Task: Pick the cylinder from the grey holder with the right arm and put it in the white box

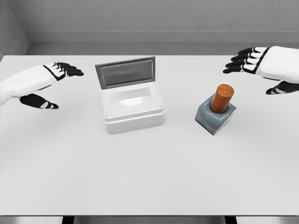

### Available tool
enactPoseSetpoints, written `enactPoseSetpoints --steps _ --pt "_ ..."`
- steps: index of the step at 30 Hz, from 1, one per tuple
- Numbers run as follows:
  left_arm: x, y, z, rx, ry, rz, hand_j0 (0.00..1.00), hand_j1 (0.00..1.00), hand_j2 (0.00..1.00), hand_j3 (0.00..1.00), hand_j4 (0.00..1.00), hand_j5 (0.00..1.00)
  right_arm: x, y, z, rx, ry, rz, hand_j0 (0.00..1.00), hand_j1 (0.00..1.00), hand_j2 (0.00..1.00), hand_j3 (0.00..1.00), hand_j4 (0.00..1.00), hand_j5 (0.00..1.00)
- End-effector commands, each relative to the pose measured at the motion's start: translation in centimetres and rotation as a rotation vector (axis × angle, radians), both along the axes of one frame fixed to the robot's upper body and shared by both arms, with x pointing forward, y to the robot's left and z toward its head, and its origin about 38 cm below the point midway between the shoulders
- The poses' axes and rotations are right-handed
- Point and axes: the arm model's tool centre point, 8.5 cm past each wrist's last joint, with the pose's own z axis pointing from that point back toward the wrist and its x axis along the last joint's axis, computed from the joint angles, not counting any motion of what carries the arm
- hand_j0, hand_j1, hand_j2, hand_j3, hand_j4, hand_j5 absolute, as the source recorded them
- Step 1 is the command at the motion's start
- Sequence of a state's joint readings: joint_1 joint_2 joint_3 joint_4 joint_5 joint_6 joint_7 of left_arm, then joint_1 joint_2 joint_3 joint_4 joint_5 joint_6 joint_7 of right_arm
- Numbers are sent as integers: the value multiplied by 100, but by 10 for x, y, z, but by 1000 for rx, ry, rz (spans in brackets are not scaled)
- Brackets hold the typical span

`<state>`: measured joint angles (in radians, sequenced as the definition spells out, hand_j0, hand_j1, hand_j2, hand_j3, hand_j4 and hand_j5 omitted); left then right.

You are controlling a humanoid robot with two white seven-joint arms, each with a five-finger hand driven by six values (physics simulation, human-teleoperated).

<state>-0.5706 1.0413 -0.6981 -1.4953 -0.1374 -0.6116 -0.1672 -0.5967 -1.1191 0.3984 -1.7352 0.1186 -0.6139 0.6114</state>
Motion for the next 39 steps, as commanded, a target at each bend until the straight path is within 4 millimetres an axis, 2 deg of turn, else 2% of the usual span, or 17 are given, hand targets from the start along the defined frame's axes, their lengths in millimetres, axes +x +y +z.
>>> enactPoseSetpoints --steps 1,4,5,6,8,9,13,14,15,18,22,25,26,31,35,37,39 --pt "0 0 -3 -4 10 0 100 100 100 100 100 100 -1 2 0 5 3 4 100 100 100 100 100 100" --pt "1 -2 -1 -17 6 0 100 100 100 100 100 100 2 3 -3 22 11 4 100 100 100 100 100 100" --pt "5 0 8 -34 -7 8 100 100 100 100 100 100 4 -2 -5 16 15 -11 100 100 100 100 100 100" --pt "15 29 0 -92 41 111 100 100 100 100 100 100 4 -2 -6 19 20 -12 100 100 100 100 100 100" --pt "18 54 -25 -226 165 214 100 100 100 100 100 100 4 -1 -6 17 18 -11 100 100 100 100 100 100" --pt "12 49 -47 -303 268 223 100 100 100 100 100 100 4 -1 -9 11 22 -11 100 100 100 100 100 100" --pt "11 74 -69 -381 346 326 100 100 100 100 100 100 11 15 -20 -50 -2 11 100 100 100 100 100 100" --pt "11 73 -68 -377 346 324 100 100 100 100 100 100 14 24 -23 -43 2 33 100 100 100 100 100 100" --pt "15 64 -71 -385 347 306 100 100 100 100 100 100 15 29 -24 -42 1 45 100 100 100 100 100 100" --pt "25 47 -81 -432 351 296 100 100 100 100 100 100 18 32 -29 -78 -11 46 100 100 100 100 100 100" --pt "32 49 -81 -434 340 313 100 100 100 100 100 100 17 40 -39 -85 16 67 100 100 100 100 100 100" --pt "39 26 -90 -547 353 306 100 100 100 100 100 100 17 41 -40 -88 19 69 100 100 100 100 100 100" --pt "39 24 -91 -551 357 303 100 100 100 100 100 100 18 43 -45 -90 30 74 100 100 100 100 100 100" --pt "37 30 -90 -551 359 314 100 100 100 100 100 100 26 42 -63 -102 62 55 100 100 100 100 100 100" --pt "37 34 -94 -531 367 322 100 100 100 100 100 100 38 32 -68 -82 83 7 100 100 100 100 100 100" --pt "36 29 -98 -519 390 304 100 100 100 100 100 100 40 34 -71 -78 86 6 100 100 100 100 100 100" --pt "35 34 -96 -514 387 312 100 100 100 100 100 100 41 36 -75 -91 88 8 100 100 100 100 100 100"
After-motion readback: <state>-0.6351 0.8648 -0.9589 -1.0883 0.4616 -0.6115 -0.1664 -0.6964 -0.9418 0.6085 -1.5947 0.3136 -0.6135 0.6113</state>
